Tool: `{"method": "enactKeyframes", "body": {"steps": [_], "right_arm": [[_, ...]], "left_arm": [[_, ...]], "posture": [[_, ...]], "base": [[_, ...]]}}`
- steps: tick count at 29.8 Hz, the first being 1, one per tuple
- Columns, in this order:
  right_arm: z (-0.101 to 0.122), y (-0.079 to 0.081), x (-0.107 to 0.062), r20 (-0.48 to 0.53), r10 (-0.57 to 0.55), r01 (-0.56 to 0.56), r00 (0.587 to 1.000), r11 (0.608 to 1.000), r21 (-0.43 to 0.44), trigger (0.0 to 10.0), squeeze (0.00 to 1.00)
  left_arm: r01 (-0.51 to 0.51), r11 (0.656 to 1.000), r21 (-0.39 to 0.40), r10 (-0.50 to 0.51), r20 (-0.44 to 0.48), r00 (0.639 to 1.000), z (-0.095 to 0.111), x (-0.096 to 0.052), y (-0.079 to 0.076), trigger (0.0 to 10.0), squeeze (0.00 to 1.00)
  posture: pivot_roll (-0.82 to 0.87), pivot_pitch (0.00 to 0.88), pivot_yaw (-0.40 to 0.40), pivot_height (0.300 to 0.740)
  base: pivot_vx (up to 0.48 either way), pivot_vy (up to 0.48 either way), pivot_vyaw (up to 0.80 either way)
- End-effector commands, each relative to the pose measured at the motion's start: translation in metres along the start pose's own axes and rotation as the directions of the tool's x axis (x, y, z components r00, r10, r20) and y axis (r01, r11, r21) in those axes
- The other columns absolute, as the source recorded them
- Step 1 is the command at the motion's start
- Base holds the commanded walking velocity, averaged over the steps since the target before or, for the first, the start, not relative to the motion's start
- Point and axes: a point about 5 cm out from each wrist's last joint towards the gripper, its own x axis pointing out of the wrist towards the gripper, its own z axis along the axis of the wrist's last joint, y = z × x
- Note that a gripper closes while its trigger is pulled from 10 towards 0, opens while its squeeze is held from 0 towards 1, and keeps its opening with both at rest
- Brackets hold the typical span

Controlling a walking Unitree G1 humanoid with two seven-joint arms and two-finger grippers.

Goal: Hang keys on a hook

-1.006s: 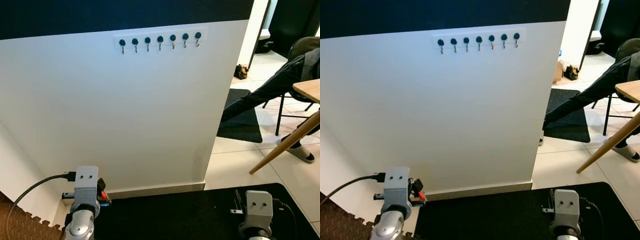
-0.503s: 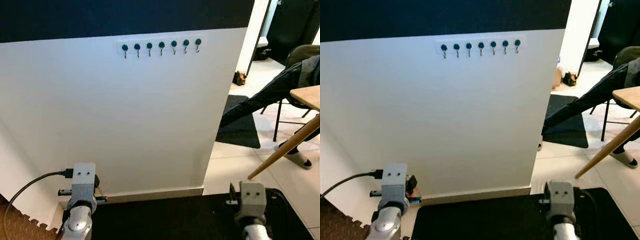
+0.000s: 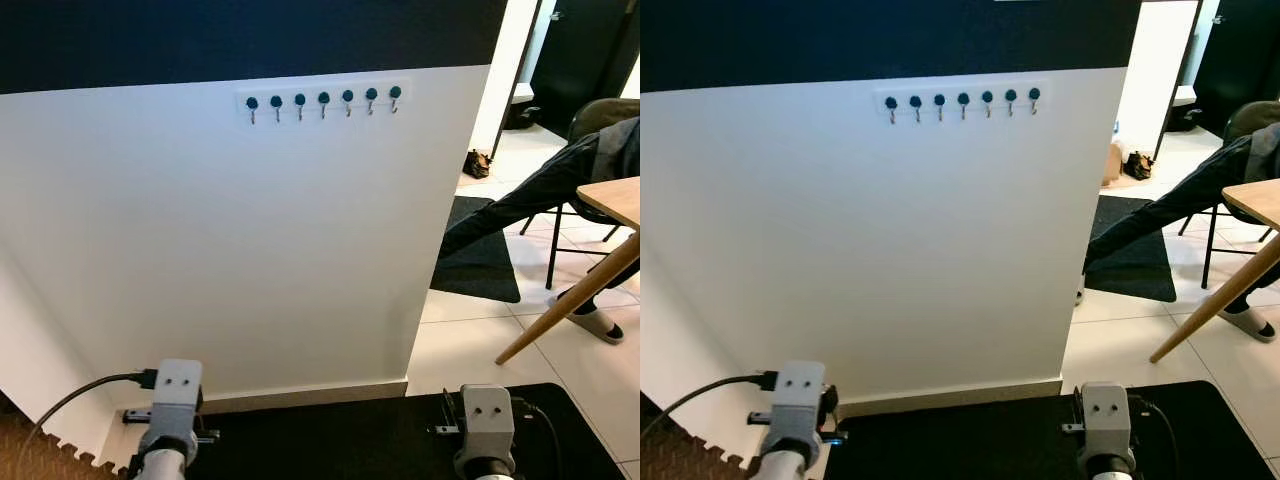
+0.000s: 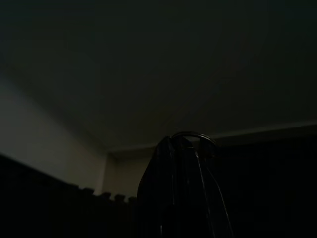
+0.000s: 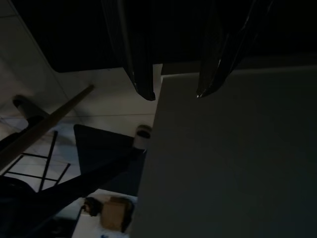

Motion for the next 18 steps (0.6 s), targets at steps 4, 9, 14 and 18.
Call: {"method": "enactKeyframes", "body": {"steps": [4,9,14,18], "right_arm": [[-0.001,-0.003,-0.002,0.005,-0.025,0.025,1.0,1.0,0.0,10.0,0.0],[-0.003,-0.004,-0.004,-0.001,-0.032,0.032,0.999,0.999,-0.003,10.0,0.0],[-0.003,-0.004,-0.006,0.002,-0.03,0.03,1.0,1.0,-0.002,10.0,0.0],[0.0,-0.001,-0.005,0.014,-0.025,0.025,1.0,1.0,0.001,10.0,0.0]], "left_arm": [[0.001,1.0,0.024,-0.001,0.01,1.0,-0.005,0.003,-0.001,10.0,0.0],[0.039,0.999,0.011,-0.039,0.005,0.999,-0.006,0.004,-0.006,10.0,0.0],[0.065,0.998,-0.018,-0.064,0.037,0.997,0.005,0.005,-0.015,10.0,0.0],[0.09,0.996,-0.029,-0.088,0.062,0.994,0.011,0.006,-0.021,10.0,0.0]], "posture": [[0.03,0.088,0.1,0.74],[0.02,0.09,0.102,0.74],[0.02,0.096,0.105,0.74],[0.01,0.097,0.106,0.74]], "base": [[0.0,0.0,0.0],[0.0,0.0,0.0],[0.0,0.0,0.0],[0.0,0.0,0.0]]}}
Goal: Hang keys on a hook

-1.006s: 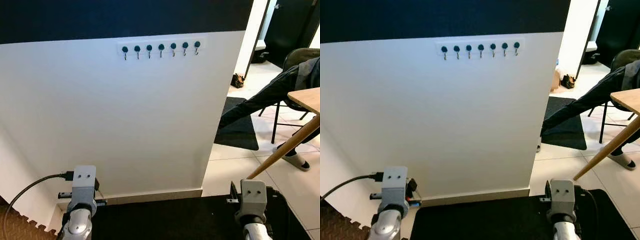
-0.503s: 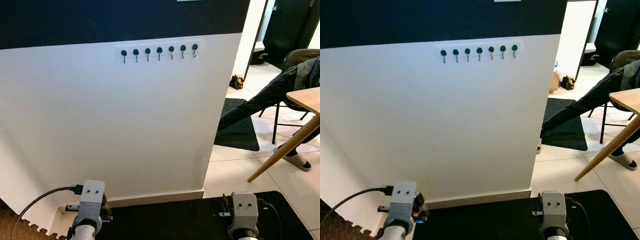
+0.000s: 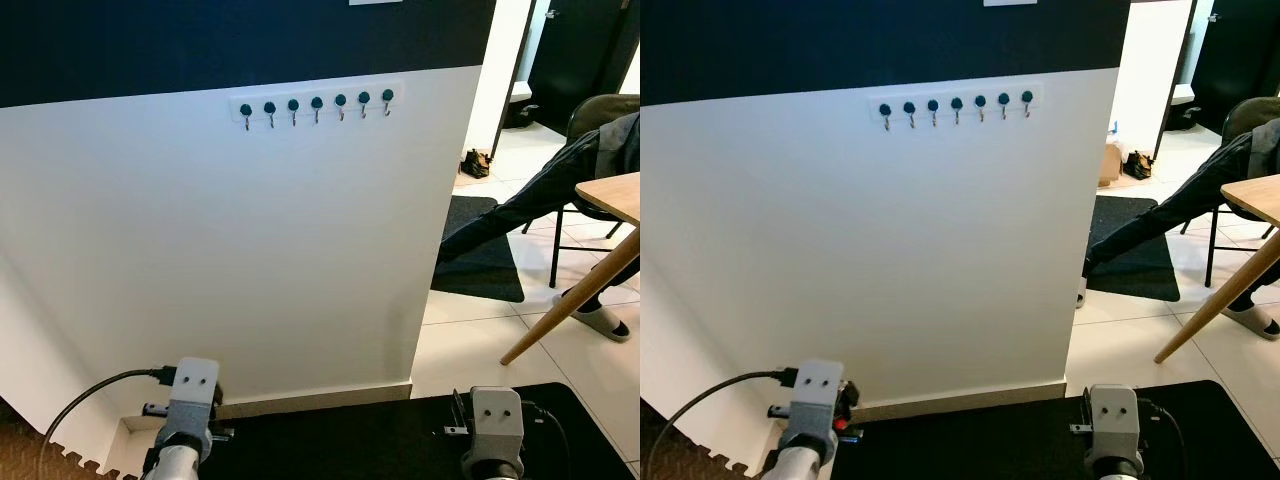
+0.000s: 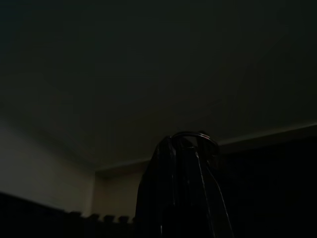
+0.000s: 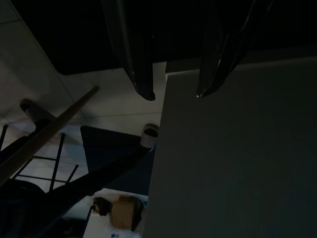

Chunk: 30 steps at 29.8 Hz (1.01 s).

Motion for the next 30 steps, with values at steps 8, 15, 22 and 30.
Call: {"method": "enactKeyframes", "body": {"steps": [8,15,22,30], "right_arm": [[-0.0002,0.0062,-0.0037,0.004,0.022,-0.022,1.0,1.0,0.011,10.0,0.0],[-0.0001,0.0071,-0.0038,0.001,0.028,-0.028,1.0,1.0,0.004,10.0,0.0],[-0.0003,0.0073,-0.0039,-0.001,0.032,-0.032,1.0,0.999,0.003,10.0,0.0],[-0.0003,0.0073,-0.0032,-0.002,0.032,-0.032,0.999,0.999,0.002,10.0,0.0]], "left_arm": [[0.017,1.0,-0.015,-0.017,0.02,1.0,0.0067,0.001,-0.0052,10.0,0.0],[0.017,1.0,-0.015,-0.017,0.019,1.0,0.0075,0.0012,-0.0051,10.0,0.0],[0.014,1.0,-0.013,-0.013,0.011,1.0,0.0064,0.0017,-0.0048,10.0,0.0],[0.01,1.0,-0.012,-0.01,0.004,1.0,0.0059,0.0029,-0.0049,10.0,0.0]], "posture": [[0.02,0.1,0.103,0.74],[0.02,0.101,0.102,0.74],[0.02,0.101,0.102,0.74],[0.02,0.099,0.102,0.74]], "base": [[0.0,0.0,0.0],[0.0,-0.238,0.0],[0.0,-0.472,0.0],[0.0,-0.375,0.0]]}}
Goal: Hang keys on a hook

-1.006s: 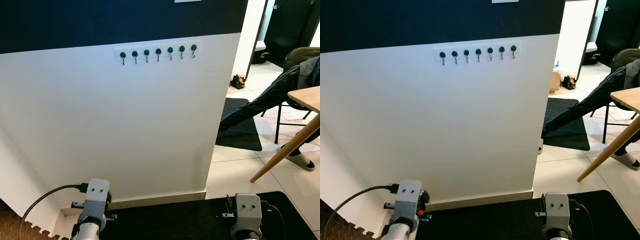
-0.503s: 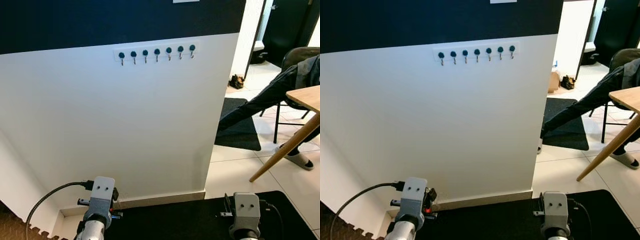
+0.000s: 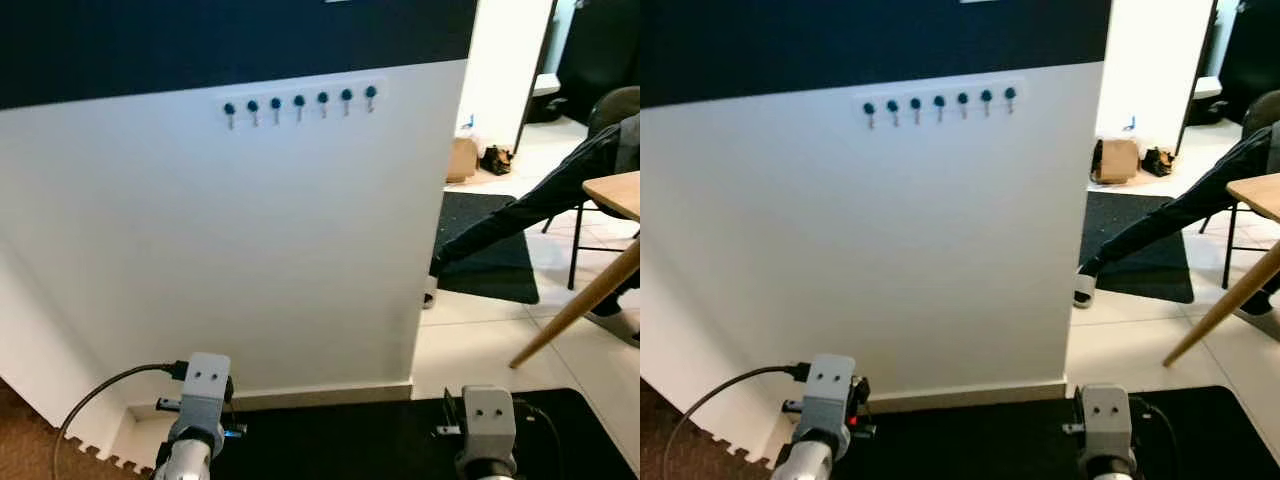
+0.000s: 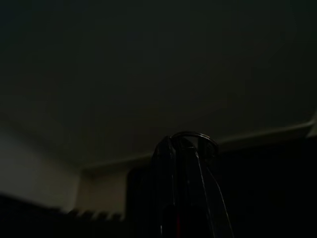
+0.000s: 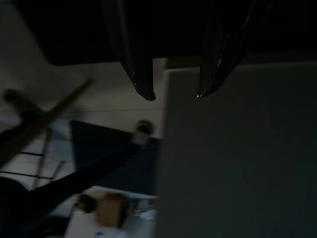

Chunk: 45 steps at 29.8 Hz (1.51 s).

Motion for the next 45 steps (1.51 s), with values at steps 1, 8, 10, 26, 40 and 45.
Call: {"method": "enactKeyframes", "body": {"steps": [1,8,10,26,40,45], "right_arm": [[-0.0015,0.0044,-0.0026,-0.008,0.008,-0.008,1.0,1.0,0.007,10.0,0.0],[-0.0013,0.0043,-0.0024,-0.009,0.009,-0.009,1.0,1.0,0.007,10.0,0.0],[-0.0014,0.0045,-0.0024,-0.009,0.01,-0.01,1.0,1.0,0.007,10.0,0.0],[-0.0012,0.0061,-0.0021,-0.011,0.017,-0.017,1.0,1.0,0.008,10.0,0.0],[-0.0003,0.0095,-0.0015,-0.003,0.04,-0.04,0.999,0.999,-0.01,10.0,0.0],[-0.0003,0.0096,-0.0015,-0.001,0.042,-0.042,0.999,0.999,-0.014,10.0,0.0]], "left_arm": [[-0.015,1.0,0.005,0.015,0.003,1.0,0.0014,-0.0002,0.0037,10.0,0.0],[-0.021,1.0,0.01,0.021,-0.008,1.0,0.0006,0.0009,0.0042,10.0,0.0],[-0.022,1.0,0.01,0.022,-0.01,1.0,0.0004,0.001,0.0043,10.0,0.0],[-0.027,1.0,0.016,0.027,-0.016,1.0,0.0003,0.0015,0.0043,10.0,0.0],[-0.022,0.999,0.024,0.021,0.004,1.0,0.0021,0.0029,0.0044,10.0,0.0],[-0.023,0.999,0.023,0.023,0.005,1.0,0.0024,0.0027,0.0041,10.0,0.0]], "posture": [[0.02,0.099,0.102,0.74],[0.02,0.1,0.102,0.74],[0.02,0.101,0.103,0.74],[0.02,0.101,0.103,0.74],[0.01,0.095,0.103,0.74],[0.01,0.095,0.102,0.74]], "base": [[0.0,-0.345,0.0],[0.0,-0.145,0.0],[0.0,0.0,0.0],[0.0,0.0,0.0],[0.368,0.0,0.0],[0.44,0.0,0.33]]}}
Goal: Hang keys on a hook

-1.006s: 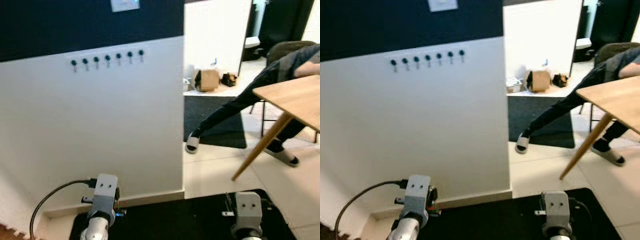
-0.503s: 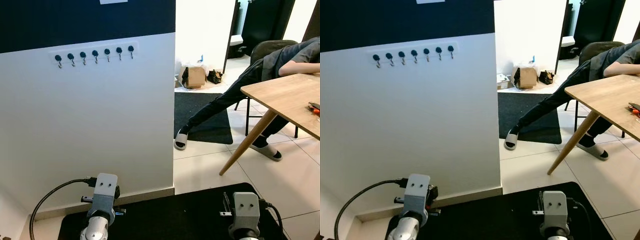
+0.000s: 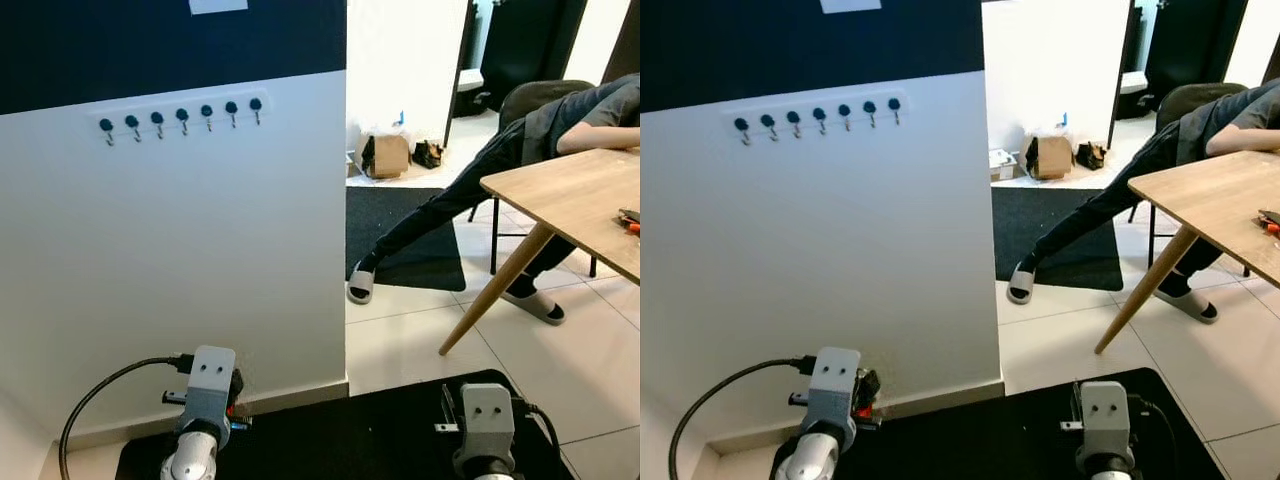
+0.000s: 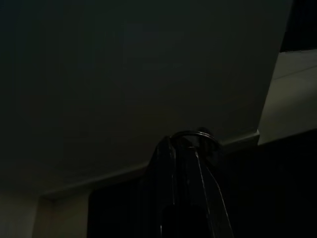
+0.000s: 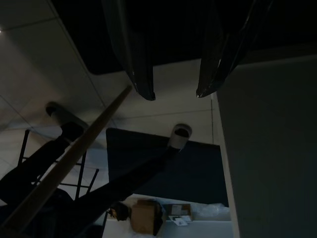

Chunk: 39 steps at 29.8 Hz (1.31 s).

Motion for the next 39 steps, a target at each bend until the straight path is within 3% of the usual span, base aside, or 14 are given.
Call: {"method": "enactKeyframes", "body": {"steps": [1,10,31,39], "right_arm": [[0.0,0.0069,0.0006,-0.002,0.025,-0.025,1.0,1.0,-0.005,10.0,0.0],[0.0005,0.0069,0.0007,-0.001,0.031,-0.031,1.0,0.999,-0.016,10.0,0.0],[-0.0006,0.0088,-0.0018,-0.007,0.04,-0.04,0.999,0.999,-0.004,10.0,0.0],[-0.0009,0.0094,-0.0029,-0.01,0.043,-0.043,0.999,0.999,-0.001,10.0,0.0]], "left_arm": [[-0.032,0.999,0.016,0.033,-0.011,0.999,-0.0044,-0.0025,0.0085,10.0,0.0],[-0.037,0.999,0.013,0.037,-0.011,0.999,-0.0044,-0.0032,0.0086,10.0,0.0],[-0.042,0.999,0.009,0.042,-0.016,0.999,-0.0055,-0.0049,0.0093,10.0,0.0],[-0.05,0.999,-0.007,0.05,-0.012,0.999,-0.0049,-0.0074,0.0106,10.0,0.0]], "posture": [[0.01,0.095,0.102,0.74],[0.01,0.099,0.1,0.74],[0.01,0.109,0.101,0.74],[0.02,0.112,0.101,0.74]], "base": [[0.42,0.0,0.68],[0.392,0.0,0.62],[0.339,0.0,0.0],[0.0,0.0,0.0]]}}
